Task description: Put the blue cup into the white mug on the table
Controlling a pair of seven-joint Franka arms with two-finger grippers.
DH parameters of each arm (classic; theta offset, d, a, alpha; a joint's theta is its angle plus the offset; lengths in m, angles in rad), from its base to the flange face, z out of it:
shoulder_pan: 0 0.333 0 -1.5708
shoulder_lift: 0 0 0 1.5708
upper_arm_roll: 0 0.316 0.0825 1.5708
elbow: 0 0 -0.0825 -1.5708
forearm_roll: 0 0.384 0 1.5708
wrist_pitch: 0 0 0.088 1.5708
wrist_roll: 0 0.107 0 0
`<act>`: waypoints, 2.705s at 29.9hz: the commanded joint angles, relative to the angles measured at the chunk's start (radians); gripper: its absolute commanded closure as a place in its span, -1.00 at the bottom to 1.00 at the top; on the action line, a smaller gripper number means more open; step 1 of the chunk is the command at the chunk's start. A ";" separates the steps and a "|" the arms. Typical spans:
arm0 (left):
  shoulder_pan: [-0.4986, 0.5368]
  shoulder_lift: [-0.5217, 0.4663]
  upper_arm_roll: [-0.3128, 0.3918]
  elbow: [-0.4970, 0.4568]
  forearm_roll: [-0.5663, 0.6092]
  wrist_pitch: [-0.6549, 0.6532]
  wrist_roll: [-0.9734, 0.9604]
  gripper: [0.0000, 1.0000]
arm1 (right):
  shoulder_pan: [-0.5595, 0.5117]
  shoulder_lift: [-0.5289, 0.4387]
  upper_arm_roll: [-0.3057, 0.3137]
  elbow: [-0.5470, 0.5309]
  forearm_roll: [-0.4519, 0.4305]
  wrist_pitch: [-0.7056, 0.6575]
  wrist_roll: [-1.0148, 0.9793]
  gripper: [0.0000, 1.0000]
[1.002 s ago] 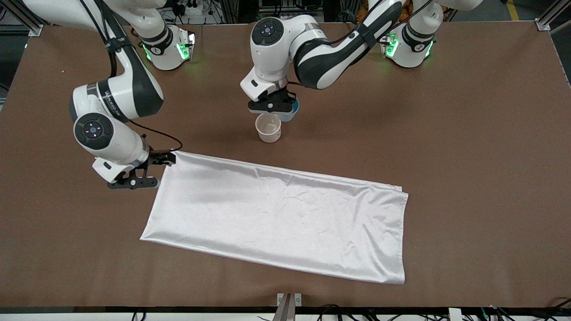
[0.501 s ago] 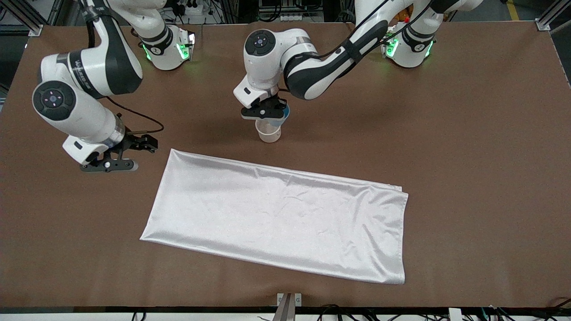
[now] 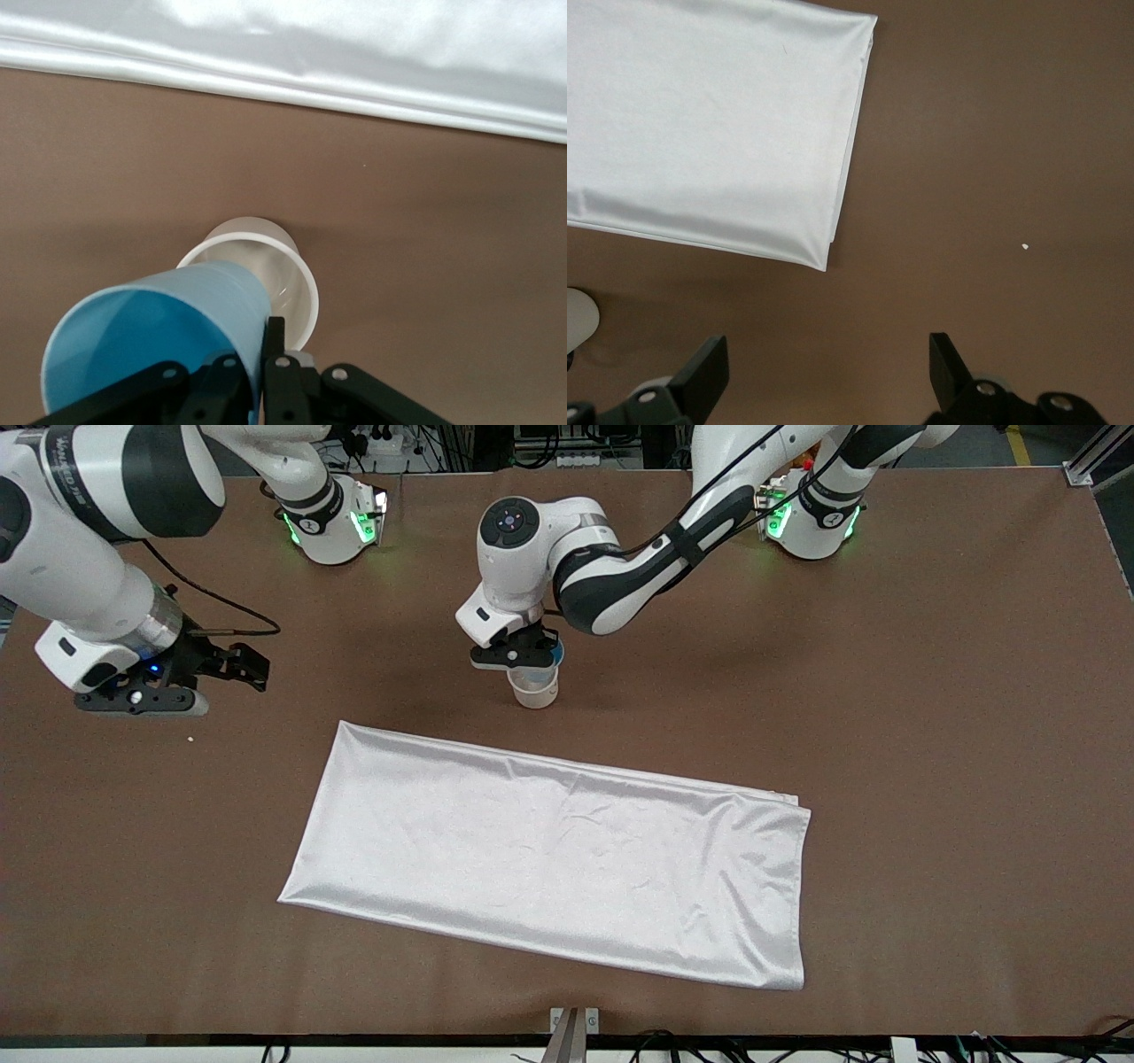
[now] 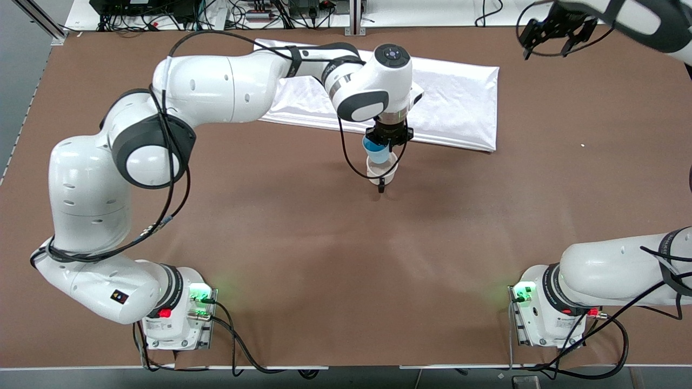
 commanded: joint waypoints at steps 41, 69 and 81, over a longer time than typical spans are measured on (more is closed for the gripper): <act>-0.028 0.080 -0.009 0.029 0.121 0.058 -0.044 -1.00 | 0.040 0.007 -0.140 0.209 0.042 -0.169 -0.079 -1.00; 0.031 -0.364 0.265 0.020 -0.268 -0.264 0.422 -1.00 | 0.033 0.041 -0.139 0.211 0.040 -0.155 -0.082 -1.00; 0.032 -0.509 0.504 0.006 -0.349 -0.442 0.603 -1.00 | 0.003 0.041 -0.140 0.226 0.010 -0.155 -0.151 -1.00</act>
